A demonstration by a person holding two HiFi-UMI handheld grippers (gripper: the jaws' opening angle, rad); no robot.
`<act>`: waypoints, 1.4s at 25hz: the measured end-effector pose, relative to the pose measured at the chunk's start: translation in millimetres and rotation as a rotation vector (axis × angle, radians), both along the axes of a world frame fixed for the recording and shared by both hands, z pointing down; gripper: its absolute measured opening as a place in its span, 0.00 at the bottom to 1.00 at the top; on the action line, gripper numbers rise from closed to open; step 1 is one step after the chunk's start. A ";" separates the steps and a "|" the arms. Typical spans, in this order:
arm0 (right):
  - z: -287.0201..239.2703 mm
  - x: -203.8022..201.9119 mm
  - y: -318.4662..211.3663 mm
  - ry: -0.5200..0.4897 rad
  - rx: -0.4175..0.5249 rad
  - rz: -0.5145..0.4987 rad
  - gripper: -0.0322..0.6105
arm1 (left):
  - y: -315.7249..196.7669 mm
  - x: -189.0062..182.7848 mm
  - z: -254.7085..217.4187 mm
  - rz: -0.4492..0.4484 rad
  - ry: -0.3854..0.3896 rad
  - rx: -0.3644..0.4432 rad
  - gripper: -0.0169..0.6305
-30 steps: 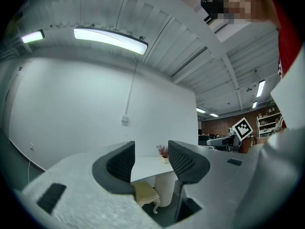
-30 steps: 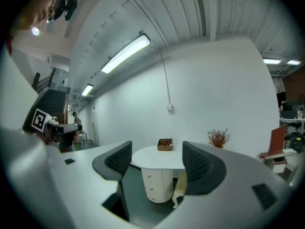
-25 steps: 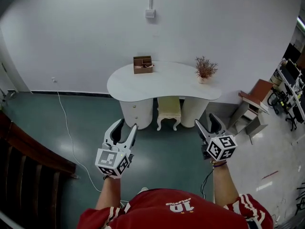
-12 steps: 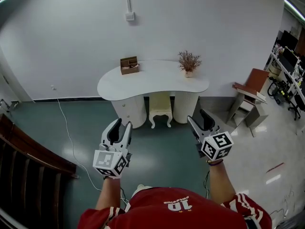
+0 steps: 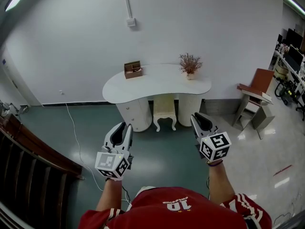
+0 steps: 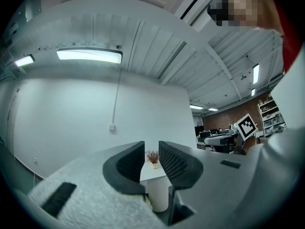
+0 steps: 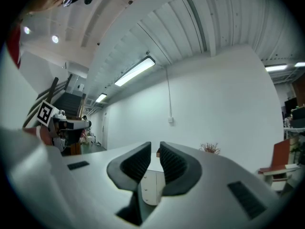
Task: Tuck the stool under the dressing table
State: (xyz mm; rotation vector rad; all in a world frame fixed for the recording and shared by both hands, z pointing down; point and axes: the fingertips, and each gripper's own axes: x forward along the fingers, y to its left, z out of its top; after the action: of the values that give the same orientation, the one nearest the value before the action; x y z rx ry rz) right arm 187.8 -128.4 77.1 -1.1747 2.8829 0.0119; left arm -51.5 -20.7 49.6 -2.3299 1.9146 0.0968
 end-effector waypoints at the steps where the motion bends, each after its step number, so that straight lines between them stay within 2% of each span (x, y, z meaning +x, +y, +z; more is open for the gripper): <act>1: 0.3 1.9 -0.1 -0.002 0.000 0.002 0.13 | 0.9 2.2 -0.9 -0.003 -0.010 0.003 0.15; 4: -0.2 6.6 -0.6 -0.018 0.000 -0.001 0.05 | 3.0 6.4 -2.9 -0.016 -0.028 0.015 0.13; 15: -11.7 -10.0 2.9 -0.039 0.033 -0.049 0.05 | 19.4 -4.1 1.2 -0.088 -0.005 0.039 0.00; 22: -17.4 -15.6 4.3 -0.047 0.038 -0.060 0.05 | 24.0 -11.3 1.2 -0.108 -0.013 0.037 0.00; 35: -3.5 -0.3 0.4 -0.058 -0.020 -0.036 0.05 | 15.6 -4.8 2.9 -0.071 -0.056 0.016 0.00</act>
State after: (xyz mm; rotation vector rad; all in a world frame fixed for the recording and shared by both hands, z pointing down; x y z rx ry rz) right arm 187.5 -128.0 73.6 -1.1074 2.8594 -0.0503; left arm -56.3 -5.2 52.5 -2.2274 1.9590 0.0395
